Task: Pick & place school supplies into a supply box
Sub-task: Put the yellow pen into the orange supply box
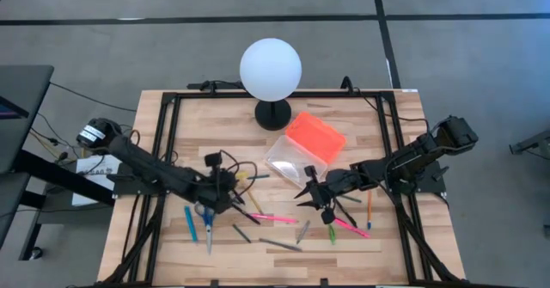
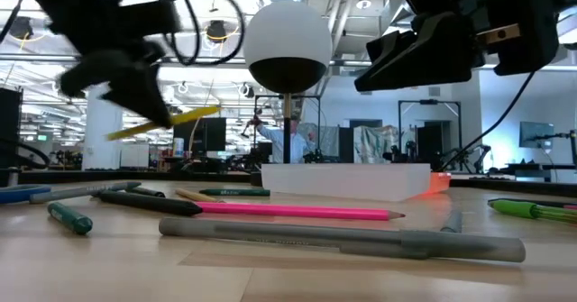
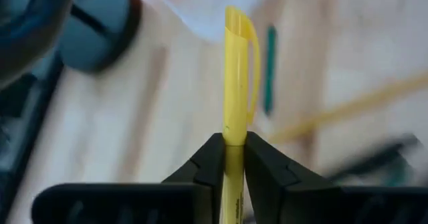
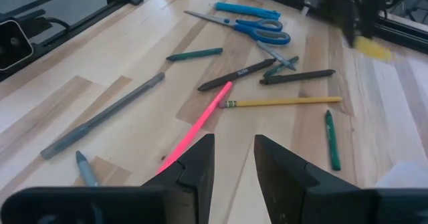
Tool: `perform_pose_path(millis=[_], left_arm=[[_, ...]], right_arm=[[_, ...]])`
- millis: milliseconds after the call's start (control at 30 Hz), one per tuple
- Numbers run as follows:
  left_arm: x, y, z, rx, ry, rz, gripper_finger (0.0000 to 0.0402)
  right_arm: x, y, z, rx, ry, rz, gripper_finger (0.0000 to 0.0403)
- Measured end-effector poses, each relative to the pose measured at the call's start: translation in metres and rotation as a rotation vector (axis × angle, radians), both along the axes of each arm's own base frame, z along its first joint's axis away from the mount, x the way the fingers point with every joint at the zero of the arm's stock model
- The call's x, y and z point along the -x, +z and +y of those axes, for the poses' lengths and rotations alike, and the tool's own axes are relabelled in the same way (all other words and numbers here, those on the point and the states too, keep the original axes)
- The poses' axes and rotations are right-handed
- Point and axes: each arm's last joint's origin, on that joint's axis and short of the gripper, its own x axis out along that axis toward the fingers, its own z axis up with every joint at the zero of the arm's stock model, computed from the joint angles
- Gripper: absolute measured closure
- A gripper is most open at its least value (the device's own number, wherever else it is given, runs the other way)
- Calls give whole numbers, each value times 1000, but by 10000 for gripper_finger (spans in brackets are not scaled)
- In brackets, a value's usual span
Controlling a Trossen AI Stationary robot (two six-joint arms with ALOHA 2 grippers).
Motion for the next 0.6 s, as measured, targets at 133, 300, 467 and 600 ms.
perform_pose_path(millis=[133,300,467,600], left_arm=[[-20,8,17,-59,-51,-75,355],[-43,22,38,-87,-166,-183,367],[-54,32,59,-105,-229,-258,367],[-66,24,73,-113,-276,-296,361]], right_arm=[[1,0,4,-1,16,0,302],[4,1,14,-3,51,-7,302],[10,4,31,-2,122,-43,302],[17,8,48,31,207,-88,302]])
